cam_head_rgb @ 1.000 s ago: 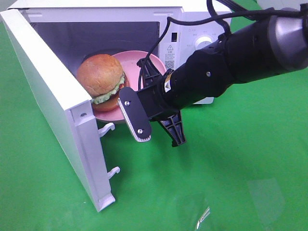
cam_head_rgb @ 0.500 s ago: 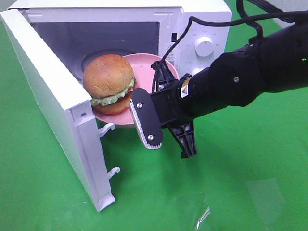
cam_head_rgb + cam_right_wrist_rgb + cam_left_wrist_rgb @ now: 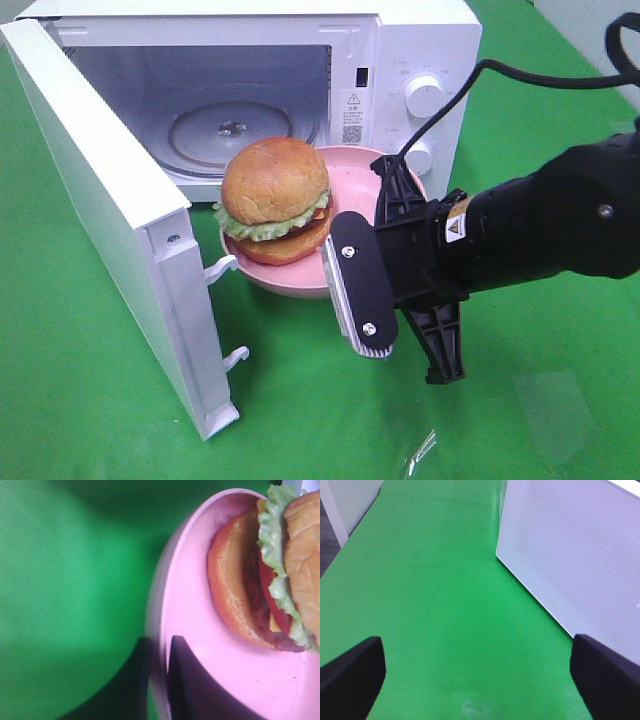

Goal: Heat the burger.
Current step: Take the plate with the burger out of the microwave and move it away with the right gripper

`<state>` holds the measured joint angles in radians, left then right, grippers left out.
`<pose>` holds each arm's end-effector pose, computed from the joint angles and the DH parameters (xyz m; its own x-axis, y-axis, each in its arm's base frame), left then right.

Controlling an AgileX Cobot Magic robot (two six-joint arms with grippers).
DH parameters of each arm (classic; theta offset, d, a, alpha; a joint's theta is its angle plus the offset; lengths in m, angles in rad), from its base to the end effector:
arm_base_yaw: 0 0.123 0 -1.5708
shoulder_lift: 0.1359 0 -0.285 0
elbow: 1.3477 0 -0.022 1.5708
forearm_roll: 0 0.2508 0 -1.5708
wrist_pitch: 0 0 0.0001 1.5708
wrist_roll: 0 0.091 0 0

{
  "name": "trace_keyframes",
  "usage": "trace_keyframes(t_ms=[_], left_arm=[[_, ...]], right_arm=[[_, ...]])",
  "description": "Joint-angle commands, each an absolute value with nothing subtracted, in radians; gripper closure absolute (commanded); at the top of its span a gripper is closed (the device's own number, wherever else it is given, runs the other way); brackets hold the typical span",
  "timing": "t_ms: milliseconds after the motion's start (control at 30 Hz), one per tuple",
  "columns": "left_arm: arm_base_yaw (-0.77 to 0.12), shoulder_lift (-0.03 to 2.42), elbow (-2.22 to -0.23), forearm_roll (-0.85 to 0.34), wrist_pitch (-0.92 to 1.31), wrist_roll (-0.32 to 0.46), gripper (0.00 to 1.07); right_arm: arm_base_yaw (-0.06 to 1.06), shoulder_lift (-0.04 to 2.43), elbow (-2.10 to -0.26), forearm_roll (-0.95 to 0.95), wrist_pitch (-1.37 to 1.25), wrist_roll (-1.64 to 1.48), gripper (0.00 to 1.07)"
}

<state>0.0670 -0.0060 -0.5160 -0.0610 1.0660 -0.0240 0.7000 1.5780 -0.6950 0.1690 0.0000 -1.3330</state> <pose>-0.0076 -0.0054 0.2814 -0.4377 -0.0829 -0.8953 -0.0425 0.9965 -0.0715 0.2260 0.1903 0.1762 0.3754 -0.8845 -0.2768 -0.7567 -0.1201 -0.6426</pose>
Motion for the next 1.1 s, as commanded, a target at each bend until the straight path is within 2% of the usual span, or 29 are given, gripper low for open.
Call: trace_keyframes(t_ms=[33,467,1100], left_arm=[[0.068,-0.011,-0.517,-0.063,1.070,-0.022,0.15],[0.068,-0.011,-0.517,-0.063,1.070,-0.022,0.15],[0.068,-0.011,-0.517,-0.063,1.070,-0.022,0.15]], right_arm=[[0.690,1.525,-0.673,0.206,-0.101,-1.330,1.07],[0.690,1.299,-0.477,0.237,-0.116,-1.330,1.07],[0.690,1.056,-0.315,0.233,-0.093,-1.325,1.07]])
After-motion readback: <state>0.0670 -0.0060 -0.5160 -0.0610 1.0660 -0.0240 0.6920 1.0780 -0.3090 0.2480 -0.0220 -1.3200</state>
